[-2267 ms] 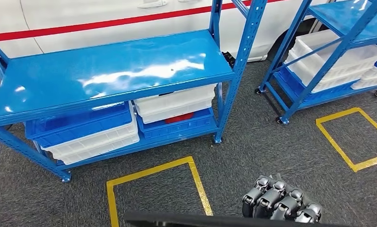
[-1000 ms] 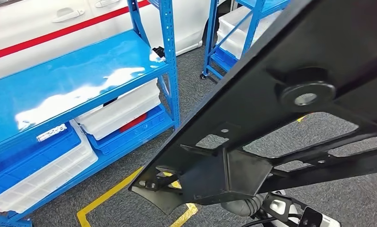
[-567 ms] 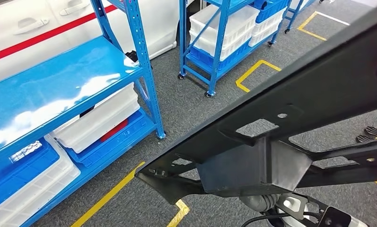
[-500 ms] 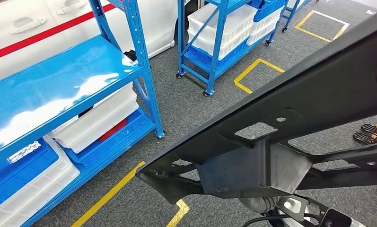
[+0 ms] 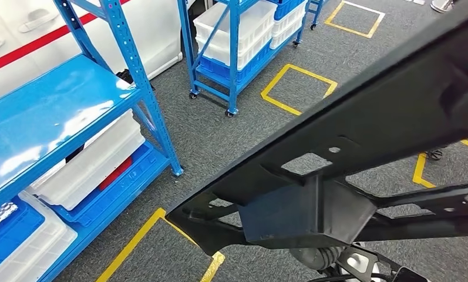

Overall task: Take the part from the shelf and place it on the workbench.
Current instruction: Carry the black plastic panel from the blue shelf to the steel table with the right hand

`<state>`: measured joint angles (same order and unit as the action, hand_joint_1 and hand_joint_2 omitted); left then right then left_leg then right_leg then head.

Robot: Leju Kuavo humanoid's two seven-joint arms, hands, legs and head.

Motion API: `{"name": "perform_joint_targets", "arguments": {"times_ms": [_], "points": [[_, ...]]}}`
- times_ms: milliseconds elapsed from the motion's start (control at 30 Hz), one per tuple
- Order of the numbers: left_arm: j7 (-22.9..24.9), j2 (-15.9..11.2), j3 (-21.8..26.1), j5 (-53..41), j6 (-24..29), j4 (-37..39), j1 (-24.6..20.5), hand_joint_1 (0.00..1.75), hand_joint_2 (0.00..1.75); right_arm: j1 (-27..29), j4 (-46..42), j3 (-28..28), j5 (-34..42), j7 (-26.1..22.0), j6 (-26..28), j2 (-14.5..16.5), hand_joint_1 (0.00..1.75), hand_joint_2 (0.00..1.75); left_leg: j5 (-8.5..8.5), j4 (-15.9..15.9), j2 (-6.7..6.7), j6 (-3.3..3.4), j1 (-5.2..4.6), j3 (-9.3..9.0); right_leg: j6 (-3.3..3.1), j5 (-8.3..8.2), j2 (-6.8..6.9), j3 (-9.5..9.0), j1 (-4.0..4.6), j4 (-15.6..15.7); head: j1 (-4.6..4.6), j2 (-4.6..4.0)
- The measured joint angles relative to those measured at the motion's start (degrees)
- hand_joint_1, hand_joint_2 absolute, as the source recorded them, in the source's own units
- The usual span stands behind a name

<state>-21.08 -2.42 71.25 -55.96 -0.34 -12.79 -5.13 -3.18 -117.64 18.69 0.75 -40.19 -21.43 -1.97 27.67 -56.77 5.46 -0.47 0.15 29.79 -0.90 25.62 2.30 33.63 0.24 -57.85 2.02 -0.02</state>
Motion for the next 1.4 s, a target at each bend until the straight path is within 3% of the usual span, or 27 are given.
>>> {"name": "perform_joint_targets", "arguments": {"times_ms": [67,167,200,233,267,300,367,433,500,533,600,667,733,767,800,833,900,933,1000,1067,1100,1167,1233,1267,1300,1367,1400], "points": [[0.00,0.02,0.00,0.14,-0.10,0.00,-0.27,0.00,1.75,-0.97,0.99,0.92,0.14,0.00,-0.05,0.00,1.75,1.75,1.50,-1.81,-1.50,-0.59,0.21,0.58,-0.71,-0.36,-0.96,-0.11,-0.34,0.50,0.01,0.00],[0.08,0.03,0.01,0.31,-0.20,0.00,-0.15,0.00,1.75,-2.63,3.16,2.38,0.32,0.05,-0.11,-0.01,1.75,1.75,6.84,-12.21,-4.67,-1.17,0.51,5.23,-1.25,-0.60,-2.53,-0.14,-0.50,0.74,0.02,0.00],[0.13,0.07,0.01,0.35,-0.24,0.01,-0.07,0.00,1.75,-2.87,3.87,2.77,0.33,0.08,-0.12,-0.01,1.75,1.75,7.82,-15.37,-4.93,-1.31,0.56,6.83,-1.25,-0.61,-3.11,-0.14,-0.48,0.72,0.02,0.00],[0.20,0.13,0.01,0.39,-0.27,0.01,-0.02,0.00,1.75,-3.02,4.53,3.12,0.34,0.11,-0.12,-0.02,1.75,1.75,7.63,-16.64,-5.02,-1.43,0.62,7.63,-1.24,-0.60,-3.70,-0.15,-0.49,0.67,0.02,0.00],[0.34,0.19,0.01,0.42,-0.30,0.02,-0.01,0.00,1.75,-3.14,5.07,3.43,0.34,0.13,-0.10,-0.01,1.75,1.75,6.25,-15.58,-5.09,-1.51,0.73,7.36,-1.18,-0.57,-4.30,-0.21,-0.51,0.59,0.02,0.00],[0.53,0.25,0.01,0.44,-0.26,0.02,-0.01,0.00,1.75,-3.31,5.49,3.65,0.39,0.13,-0.08,-0.02,1.75,1.75,4.01,-12.36,-5.33,-1.57,0.90,6.05,-1.06,-0.50,-4.92,-0.29,-0.55,0.46,0.02,0.00],[1.14,0.34,0.03,0.59,-0.05,0.03,0.03,0.00,1.75,-3.75,6.14,4.00,0.62,0.11,-0.06,-0.02,1.75,1.75,0.36,-4.56,-7.33,-1.56,1.35,2.75,-0.58,-0.29,-6.13,-0.18,-0.58,-0.05,0.01,0.00],[1.92,0.55,0.09,0.81,0.30,0.04,0.08,0.00,1.75,-4.08,6.70,4.23,0.99,0.08,-0.09,-0.04,1.75,1.75,-0.41,-1.25,-8.96,-1.18,1.45,1.39,0.15,-0.37,-7.21,0.36,-0.56,-0.41,0.01,0.00],[2.52,0.90,0.14,0.92,0.61,0.04,0.08,0.00,1.75,-4.02,7.14,4.28,1.24,0.07,-0.09,-0.16,1.75,1.75,-0.48,-1.11,-8.40,-0.43,1.32,1.39,0.95,-0.66,-8.18,0.80,-0.61,-0.35,0.01,0.00],[2.73,1.09,0.15,0.94,0.77,0.04,0.07,0.00,1.75,-3.86,7.26,4.18,1.29,0.04,-0.06,-0.28,1.75,1.75,-0.65,-0.94,-7.88,0.00,1.33,1.35,1.27,-0.48,-7.88,0.99,-0.63,-0.59,0.00,0.00],[3.09,1.49,0.15,0.86,1.03,0.04,0.18,0.00,1.75,-3.58,7.35,3.75,1.37,0.01,-0.05,-0.56,1.75,1.75,-0.93,-0.53,-6.69,0.93,1.37,1.27,1.75,1.53,-5.73,2.51,-0.58,-3.70,-0.01,0.00],[3.42,1.74,0.16,0.78,1.11,0.04,0.57,0.00,1.75,-2.98,7.37,2.81,1.51,-0.01,-0.25,-0.68,1.75,1.75,-0.89,-0.50,-5.36,1.48,1.03,1.31,2.07,5.23,-3.46,6.14,-0.61,-11.10,-0.01,0.00],[3.65,1.90,0.17,0.75,1.15,0.04,0.89,0.00,1.75,-1.96,7.38,1.57,1.60,-0.01,-0.60,-0.69,1.75,1.75,-0.80,-0.52,-4.04,1.63,0.77,1.33,2.22,6.91,-2.86,9.00,-0.67,-16.79,-0.01,0.00],[3.74,1.95,0.17,0.75,1.21,0.04,0.92,0.00,1.75,-1.47,7.38,0.98,1.61,-0.01,-0.74,-0.70,1.75,1.75,-0.74,-0.53,-3.46,1.63,0.70,1.28,2.16,6.13,-2.68,8.85,-0.67,-16.52,-0.01,0.00],[3.92,1.99,0.17,0.76,1.32,0.04,0.88,0.00,1.75,-1.08,7.36,0.43,1.61,-0.01,-0.81,-0.70,1.75,1.75,-0.66,-0.53,-2.94,1.60,0.63,1.18,2.00,4.43,-2.32,7.45,-0.64,-13.86,-0.01,0.00],[4.15,2.04,0.18,0.76,1.43,0.04,0.83,0.00,1.75,-0.85,7.35,-0.08,1.63,-0.01,-0.82,-0.69,1.75,1.75,-0.54,-0.53,-2.45,1.52,0.57,1.02,1.70,2.43,-1.50,5.16,-0.54,-9.65,-0.01,0.00],[4.73,2.13,0.19,0.77,1.58,0.04,0.78,0.00,1.75,-0.65,7.34,-0.91,1.64,-0.01,-0.74,-0.64,1.75,1.75,-0.22,-0.59,-1.61,1.13,0.26,0.73,0.91,0.18,0.41,1.35,0.01,-2.44,-0.01,0.00],[4.98,2.16,0.20,0.76,1.59,0.04,0.76,0.00,1.75,-0.51,7.34,-1.19,1.60,-0.02,-0.69,-0.60,1.75,1.75,-0.07,-0.62,-1.20,0.88,0.14,0.62,0.56,-0.06,0.86,0.55,0.27,-0.80,-0.01,0.00],[5.39,2.30,0.20,0.68,1.68,0.04,0.66,0.00,1.75,0.09,7.34,-1.53,1.13,-0.02,-0.52,-0.54,1.75,1.75,0.12,-0.50,-0.36,0.34,0.03,0.38,0.09,-0.02,0.07,0.50,0.45,-0.29,-0.01,0.00],[5.60,2.56,0.20,0.57,1.92,0.04,0.55,0.00,1.75,0.86,7.33,-1.65,0.28,-0.02,-0.30,-0.41,1.75,1.75,1.07,-1.35,-1.24,-0.22,0.17,0.45,-0.46,-0.29,-0.84,0.24,0.12,0.22,-0.01,0.00],[5.66,2.70,0.20,0.50,2.05,0.04,0.56,0.00,1.75,1.16,7.32,-1.66,-0.08,-0.02,-0.06,-0.28,1.75,1.75,2.38,-3.23,-2.32,-0.45,0.27,1.16,-0.79,-0.46,-1.31,0.11,-0.09,0.49,0.00,0.00],[5.75,2.90,0.20,0.25,2.17,0.04,0.77,0.00,1.75,1.63,7.33,-1.61,-0.41,-0.02,0.71,-0.08,1.75,1.75,6.21,-10.32,-4.48,-0.73,0.45,4.37,-1.17,-0.59,-2.34,0.07,-0.25,0.63,0.01,0.00],[5.93,2.99,0.20,-0.04,2.20,0.04,1.01,0.00,1.75,2.25,7.35,-1.56,-0.60,-0.01,1.55,-0.02,1.75,1.75,8.26,-16.63,-4.97,-0.97,0.51,7.54,-1.23,-0.60,-3.58,0.12,-0.25,0.57,0.02,0.00],[6.04,3.01,0.20,-0.16,2.19,0.04,1.07,0.00,1.75,2.54,7.36,-1.55,-0.73,-0.01,1.84,-0.02,1.75,1.75,7.54,-16.88,-5.00,-1.05,0.57,7.83,-1.20,-0.59,-4.24,0.10,-0.29,0.50,0.02,0.00],[6.18,3.03,0.20,-0.26,2.19,0.04,1.07,0.00,1.75,2.77,7.36,-1.55,-0.89,-0.01,2.04,-0.02,1.75,1.75,5.76,-14.83,-5.13,-1.10,0.67,7.05,-1.12,-0.55,-4.90,0.06,-0.35,0.38,0.02,0.00],[6.44,3.02,0.20,-0.39,2.19,0.04,0.98,0.00,1.75,3.00,7.35,-1.56,-1.23,-0.01,2.34,-0.02,1.75,1.75,1.59,-6.97,-6.65,-1.14,1.02,3.56,-0.73,-0.34,-6.19,0.05,-0.47,-0.06,0.01,0.00],[6.57,3.02,0.20,-0.42,2.17,0.04,0.91,0.00,1.75,3.06,7.35,-1.56,-1.40,0.00,2.42,-0.02,1.75,1.75,0.45,-3.83,-7.68,-1.06,1.13,2.21,-0.41,-0.25,-6.77,0.19,-0.48,-0.37,0.01,0.00]]}}
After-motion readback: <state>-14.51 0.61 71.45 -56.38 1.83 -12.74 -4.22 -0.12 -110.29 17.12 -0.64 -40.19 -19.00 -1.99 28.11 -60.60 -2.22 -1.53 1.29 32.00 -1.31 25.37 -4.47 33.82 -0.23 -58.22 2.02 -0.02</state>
